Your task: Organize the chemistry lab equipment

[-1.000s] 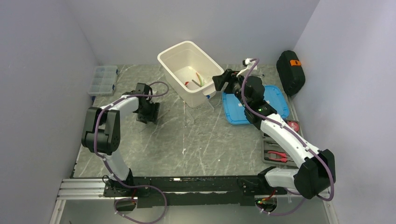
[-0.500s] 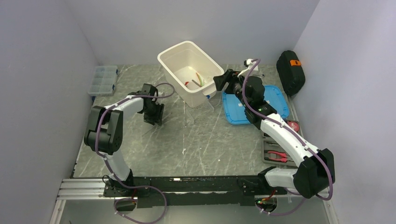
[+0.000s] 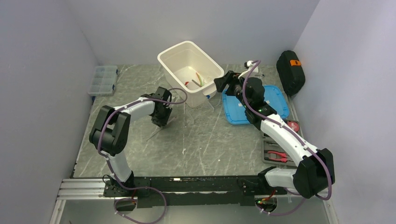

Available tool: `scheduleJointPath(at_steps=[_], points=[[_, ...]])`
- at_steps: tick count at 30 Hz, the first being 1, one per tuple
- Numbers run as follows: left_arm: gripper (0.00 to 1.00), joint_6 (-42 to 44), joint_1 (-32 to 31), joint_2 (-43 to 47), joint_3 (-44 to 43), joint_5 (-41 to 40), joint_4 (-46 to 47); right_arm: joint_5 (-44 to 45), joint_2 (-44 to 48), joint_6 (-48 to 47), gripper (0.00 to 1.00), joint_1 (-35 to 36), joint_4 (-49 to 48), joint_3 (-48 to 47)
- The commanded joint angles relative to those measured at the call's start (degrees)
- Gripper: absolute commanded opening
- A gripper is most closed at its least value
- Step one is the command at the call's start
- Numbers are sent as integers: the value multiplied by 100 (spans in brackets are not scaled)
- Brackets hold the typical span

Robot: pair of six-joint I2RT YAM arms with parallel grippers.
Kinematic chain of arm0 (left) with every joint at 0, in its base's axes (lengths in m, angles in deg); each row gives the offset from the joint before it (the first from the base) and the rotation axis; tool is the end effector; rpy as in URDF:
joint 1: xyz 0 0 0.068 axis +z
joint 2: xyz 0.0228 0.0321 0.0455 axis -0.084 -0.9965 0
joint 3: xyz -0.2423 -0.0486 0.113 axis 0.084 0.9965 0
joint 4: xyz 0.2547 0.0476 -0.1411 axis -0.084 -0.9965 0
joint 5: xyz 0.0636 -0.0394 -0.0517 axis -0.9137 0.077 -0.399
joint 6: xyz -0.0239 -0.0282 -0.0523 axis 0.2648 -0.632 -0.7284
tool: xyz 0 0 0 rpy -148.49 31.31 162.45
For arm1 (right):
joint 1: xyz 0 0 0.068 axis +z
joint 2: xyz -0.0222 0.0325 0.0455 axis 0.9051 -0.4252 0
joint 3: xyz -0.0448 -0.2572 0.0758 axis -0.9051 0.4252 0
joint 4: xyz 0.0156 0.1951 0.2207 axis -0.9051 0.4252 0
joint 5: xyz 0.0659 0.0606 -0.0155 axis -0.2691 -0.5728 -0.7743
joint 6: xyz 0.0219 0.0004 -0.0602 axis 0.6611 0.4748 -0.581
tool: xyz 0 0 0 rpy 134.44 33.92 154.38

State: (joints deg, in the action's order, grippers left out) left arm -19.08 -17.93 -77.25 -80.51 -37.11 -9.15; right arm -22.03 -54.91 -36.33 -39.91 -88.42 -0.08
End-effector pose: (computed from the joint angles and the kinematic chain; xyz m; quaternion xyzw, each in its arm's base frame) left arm 0.3436 -0.1443 0.1255 0.1497 0.9768 -0.0397 0.1480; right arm 0.3144 0.1449 0.3282 0.0298 0.7406 0.2932 0.6038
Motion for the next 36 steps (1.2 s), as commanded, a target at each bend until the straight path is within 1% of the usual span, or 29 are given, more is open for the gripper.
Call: scheduleJointPath(at_steps=[1, 3, 12, 17, 20, 24, 29, 33, 36], points=[[32, 19, -209, -292, -9, -301, -196, -71, 109, 97, 73, -58, -312, 35], [30, 33, -256, -283, 0, -428, -224, -64, 130, 108, 74, -76, -312, 59], [7, 44, -309, -329, -48, -434, -266, -97, 183, 207, 74, -111, -370, 140], [0, 51, -342, -255, -42, -453, -255, -25, 272, 182, 74, -115, -314, 167], [0, 36, -362, -126, -28, -415, -202, 3, 361, 177, 74, -120, -308, 207], [0, 36, -362, 334, 46, -252, -2, 77, 515, 180, 74, -121, -308, 283], [0, 13, -362, 1233, 341, 64, 401, 102, 776, 163, 75, -122, -253, 390], [0, -70, -357, 2113, 613, 348, 772, -93, 1058, 321, 75, -119, -285, 544], [0, -172, -354, 2660, 759, 527, 1018, -488, 1196, 583, 75, -119, -437, 697]])
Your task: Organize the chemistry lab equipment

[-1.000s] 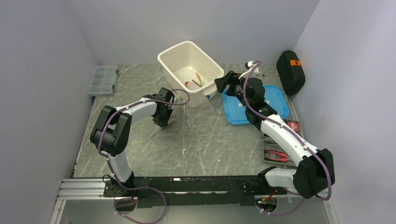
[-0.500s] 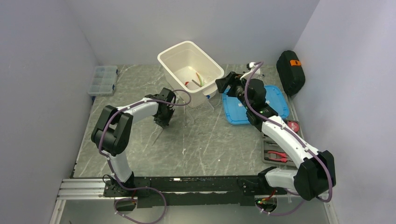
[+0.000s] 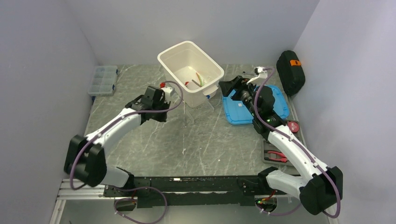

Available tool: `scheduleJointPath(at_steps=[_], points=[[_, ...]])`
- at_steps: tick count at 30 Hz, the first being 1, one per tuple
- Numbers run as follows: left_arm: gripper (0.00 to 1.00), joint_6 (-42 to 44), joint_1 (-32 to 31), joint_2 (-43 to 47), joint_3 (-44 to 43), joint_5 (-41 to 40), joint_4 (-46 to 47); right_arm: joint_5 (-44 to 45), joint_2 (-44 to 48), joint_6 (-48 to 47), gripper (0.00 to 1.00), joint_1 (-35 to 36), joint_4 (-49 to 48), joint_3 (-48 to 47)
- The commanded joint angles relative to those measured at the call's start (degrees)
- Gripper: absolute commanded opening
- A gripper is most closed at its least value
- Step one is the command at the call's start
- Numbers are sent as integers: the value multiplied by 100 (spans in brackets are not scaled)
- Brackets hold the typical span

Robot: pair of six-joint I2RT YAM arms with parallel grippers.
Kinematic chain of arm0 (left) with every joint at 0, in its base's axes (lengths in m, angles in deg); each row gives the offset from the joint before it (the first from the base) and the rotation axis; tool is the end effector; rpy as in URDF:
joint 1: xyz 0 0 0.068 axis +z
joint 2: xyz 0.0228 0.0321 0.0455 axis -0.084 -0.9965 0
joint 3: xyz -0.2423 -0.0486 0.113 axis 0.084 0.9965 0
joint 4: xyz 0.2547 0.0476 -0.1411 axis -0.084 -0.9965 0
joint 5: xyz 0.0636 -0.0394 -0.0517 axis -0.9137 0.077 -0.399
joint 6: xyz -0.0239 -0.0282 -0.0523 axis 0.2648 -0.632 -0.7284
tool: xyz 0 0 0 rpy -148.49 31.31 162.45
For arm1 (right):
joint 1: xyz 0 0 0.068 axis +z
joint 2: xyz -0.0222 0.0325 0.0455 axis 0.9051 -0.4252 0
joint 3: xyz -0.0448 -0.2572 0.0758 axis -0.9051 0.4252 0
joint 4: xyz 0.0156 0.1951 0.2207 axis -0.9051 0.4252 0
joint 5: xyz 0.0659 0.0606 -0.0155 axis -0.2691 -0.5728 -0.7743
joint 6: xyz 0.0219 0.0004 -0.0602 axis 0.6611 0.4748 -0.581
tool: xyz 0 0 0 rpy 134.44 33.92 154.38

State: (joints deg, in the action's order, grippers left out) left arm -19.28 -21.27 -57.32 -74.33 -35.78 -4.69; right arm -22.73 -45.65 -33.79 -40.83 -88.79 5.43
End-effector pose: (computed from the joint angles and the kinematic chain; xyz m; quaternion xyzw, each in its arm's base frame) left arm 0.3043 -0.1505 0.2123 0.1738 0.9354 -0.0969 0.2923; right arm 0.2820 0.1251 0.3393 0.0467 0.7151 0.3180 0.6208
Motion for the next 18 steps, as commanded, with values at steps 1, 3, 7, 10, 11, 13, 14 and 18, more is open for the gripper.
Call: scheduleJointPath(at_steps=[1, 3, 7, 10, 11, 13, 14, 18], points=[[0, -199, -19, 819, 180, 493, 660, -589, 274, 422, 74, -20, -532, 187], [0, -354, 40, 1098, 260, 904, 891, -1110, 123, 631, 70, -7, -860, 224], [0, -953, 483, 1386, 396, 2396, 1515, -1704, -519, 869, 66, 256, -1194, -16], [0, -1230, 791, 1452, 483, 3136, 1809, -1719, -1058, 705, 65, 698, -944, -452], [0, -1219, 817, 1468, 475, 3191, 1794, -1717, -1217, 666, 65, 843, -920, -569], [0, -1176, 835, 1531, 491, 3212, 1753, -1758, -1499, 661, 65, 1108, -1001, -741], [0, -1168, 833, 1570, 510, 3223, 1762, -1811, -1642, 686, 64, 1201, -1068, -816], [0, -1193, 842, 1685, 546, 3344, 1838, -2001, -2136, 780, 62, 1426, -1178, -1103]])
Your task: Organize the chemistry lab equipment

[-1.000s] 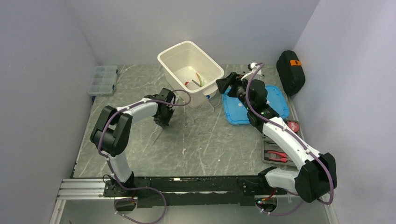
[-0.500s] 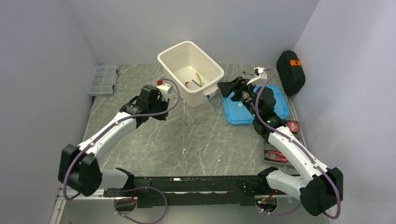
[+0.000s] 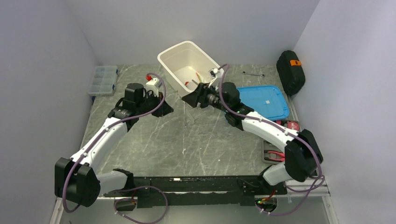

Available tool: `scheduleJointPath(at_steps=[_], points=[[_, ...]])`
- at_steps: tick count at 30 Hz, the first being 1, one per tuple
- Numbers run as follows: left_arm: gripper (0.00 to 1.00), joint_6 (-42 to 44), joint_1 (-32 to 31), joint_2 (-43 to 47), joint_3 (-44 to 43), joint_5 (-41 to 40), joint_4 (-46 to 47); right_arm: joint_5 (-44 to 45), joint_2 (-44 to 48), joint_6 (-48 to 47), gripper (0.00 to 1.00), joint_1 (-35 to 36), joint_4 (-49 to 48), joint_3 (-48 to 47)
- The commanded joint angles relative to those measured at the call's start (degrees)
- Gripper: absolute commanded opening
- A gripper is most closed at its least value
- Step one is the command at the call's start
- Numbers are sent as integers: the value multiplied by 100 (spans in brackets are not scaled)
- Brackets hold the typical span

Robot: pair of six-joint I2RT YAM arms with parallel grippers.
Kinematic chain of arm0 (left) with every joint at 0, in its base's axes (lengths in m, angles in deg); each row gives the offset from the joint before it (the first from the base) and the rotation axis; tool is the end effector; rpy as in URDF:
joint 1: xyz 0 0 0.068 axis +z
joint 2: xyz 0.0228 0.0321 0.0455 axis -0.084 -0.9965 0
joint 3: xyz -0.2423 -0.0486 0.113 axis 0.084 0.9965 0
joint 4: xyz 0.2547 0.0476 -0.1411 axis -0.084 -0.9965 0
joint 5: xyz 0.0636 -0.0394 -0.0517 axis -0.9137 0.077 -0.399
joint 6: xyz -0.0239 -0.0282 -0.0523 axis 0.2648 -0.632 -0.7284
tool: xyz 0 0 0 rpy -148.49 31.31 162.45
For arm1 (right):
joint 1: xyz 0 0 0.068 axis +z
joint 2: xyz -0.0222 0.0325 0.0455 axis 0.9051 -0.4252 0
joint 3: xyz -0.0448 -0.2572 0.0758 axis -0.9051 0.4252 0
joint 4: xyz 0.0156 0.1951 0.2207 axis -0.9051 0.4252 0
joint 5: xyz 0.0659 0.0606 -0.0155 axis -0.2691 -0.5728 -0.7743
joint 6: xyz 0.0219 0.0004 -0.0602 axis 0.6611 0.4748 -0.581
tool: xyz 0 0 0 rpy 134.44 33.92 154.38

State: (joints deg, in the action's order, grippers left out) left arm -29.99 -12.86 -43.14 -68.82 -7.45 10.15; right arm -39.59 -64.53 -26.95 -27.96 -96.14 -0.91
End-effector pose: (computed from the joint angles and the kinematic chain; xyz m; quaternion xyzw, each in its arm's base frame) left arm 0.2888 -0.1180 0.2797 0.1382 0.8377 -0.3544 0.3918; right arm 0.2956 0.2392 0.2931 -0.0884 0.7406 0.4825 0.4592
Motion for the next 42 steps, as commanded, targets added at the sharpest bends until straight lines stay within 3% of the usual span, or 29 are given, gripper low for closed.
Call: scheduleJointPath(at_steps=[1, 13, 22, 30, 31, 33, 36, 37, 39, 42], points=[[0, -122, -2, 276, -13, 538, 349, -361, -351, 116, 62, 163, -457, -543], [0, -159, 0, 283, 10, 749, 441, -598, -1032, 154, 51, 367, -269, -1023], [0, -146, 1, 277, 37, 888, 537, -575, -1238, 273, 31, 425, -341, -1059], [0, -98, 0, 208, 46, 935, 538, -194, -1092, 16, 0, 505, -153, -1045], [0, -61, 0, 213, 16, 916, 488, -106, -1027, -22, 0, 512, -152, -1007], [19, 71, -2, 266, -24, 807, 346, 66, -882, -109, 0, 522, -173, -923], [72, 278, 1, 504, -1, 421, 203, 365, -586, -405, 0, 537, -109, -812], [83, 336, -2, 618, 41, 298, 182, 493, -459, -597, 0, 539, 43, -823], [96, 467, 0, 846, 103, 8, 105, 821, -179, -997, 0, 539, 415, -895], [99, 707, 2, 1111, 122, -466, -58, 1342, 187, -1729, 0, 512, 1166, -1162]])
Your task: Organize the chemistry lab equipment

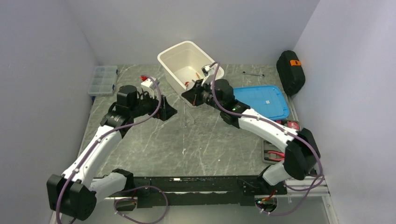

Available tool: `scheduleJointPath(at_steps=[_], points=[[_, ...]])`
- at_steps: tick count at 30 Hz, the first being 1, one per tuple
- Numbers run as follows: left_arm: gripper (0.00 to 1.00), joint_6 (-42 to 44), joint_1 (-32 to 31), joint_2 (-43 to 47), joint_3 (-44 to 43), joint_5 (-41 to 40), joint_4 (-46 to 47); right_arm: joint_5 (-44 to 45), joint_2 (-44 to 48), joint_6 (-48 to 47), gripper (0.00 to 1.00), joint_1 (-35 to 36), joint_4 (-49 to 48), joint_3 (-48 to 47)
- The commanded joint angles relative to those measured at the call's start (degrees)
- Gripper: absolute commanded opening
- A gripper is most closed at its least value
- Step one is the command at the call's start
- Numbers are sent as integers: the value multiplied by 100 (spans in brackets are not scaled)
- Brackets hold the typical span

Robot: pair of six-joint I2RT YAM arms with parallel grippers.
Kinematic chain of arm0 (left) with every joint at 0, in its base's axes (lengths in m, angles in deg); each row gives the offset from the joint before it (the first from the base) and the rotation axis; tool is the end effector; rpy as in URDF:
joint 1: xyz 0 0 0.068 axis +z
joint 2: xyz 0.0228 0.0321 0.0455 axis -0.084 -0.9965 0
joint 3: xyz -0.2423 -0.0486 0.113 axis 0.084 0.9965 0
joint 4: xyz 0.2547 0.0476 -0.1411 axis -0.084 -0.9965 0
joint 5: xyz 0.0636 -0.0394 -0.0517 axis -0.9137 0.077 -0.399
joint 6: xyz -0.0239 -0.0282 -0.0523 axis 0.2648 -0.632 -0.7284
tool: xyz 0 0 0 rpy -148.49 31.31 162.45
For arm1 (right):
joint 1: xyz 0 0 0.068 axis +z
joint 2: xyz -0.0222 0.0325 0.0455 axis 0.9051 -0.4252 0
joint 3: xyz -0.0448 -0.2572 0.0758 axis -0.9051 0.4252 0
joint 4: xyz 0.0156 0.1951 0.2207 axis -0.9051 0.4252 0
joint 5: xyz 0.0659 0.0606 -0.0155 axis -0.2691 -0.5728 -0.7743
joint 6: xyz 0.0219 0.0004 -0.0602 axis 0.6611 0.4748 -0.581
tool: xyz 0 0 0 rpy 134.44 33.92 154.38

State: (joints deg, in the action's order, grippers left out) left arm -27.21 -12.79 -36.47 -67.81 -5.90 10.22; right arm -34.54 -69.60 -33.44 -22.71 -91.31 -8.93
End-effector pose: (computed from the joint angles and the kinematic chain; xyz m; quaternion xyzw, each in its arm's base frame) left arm 0.2672 -0.1119 0.3058 0.1750 0.8056 -0.3593 0.4373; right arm 0.2951 0.2800 0.3059 -0.1349 0.7452 0.4468 0.4762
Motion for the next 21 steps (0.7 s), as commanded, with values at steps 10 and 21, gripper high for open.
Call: scheduleJointPath(at_steps=[10, 21], points=[[99, 466, -5, 879, 90, -2098, -377, 1847, 223, -3205, 0, -134, 1679, -2021], [99, 448, -154, 1063, 103, -2293, -436, 961, -1907, -4243, 0, -707, 2675, -4444]])
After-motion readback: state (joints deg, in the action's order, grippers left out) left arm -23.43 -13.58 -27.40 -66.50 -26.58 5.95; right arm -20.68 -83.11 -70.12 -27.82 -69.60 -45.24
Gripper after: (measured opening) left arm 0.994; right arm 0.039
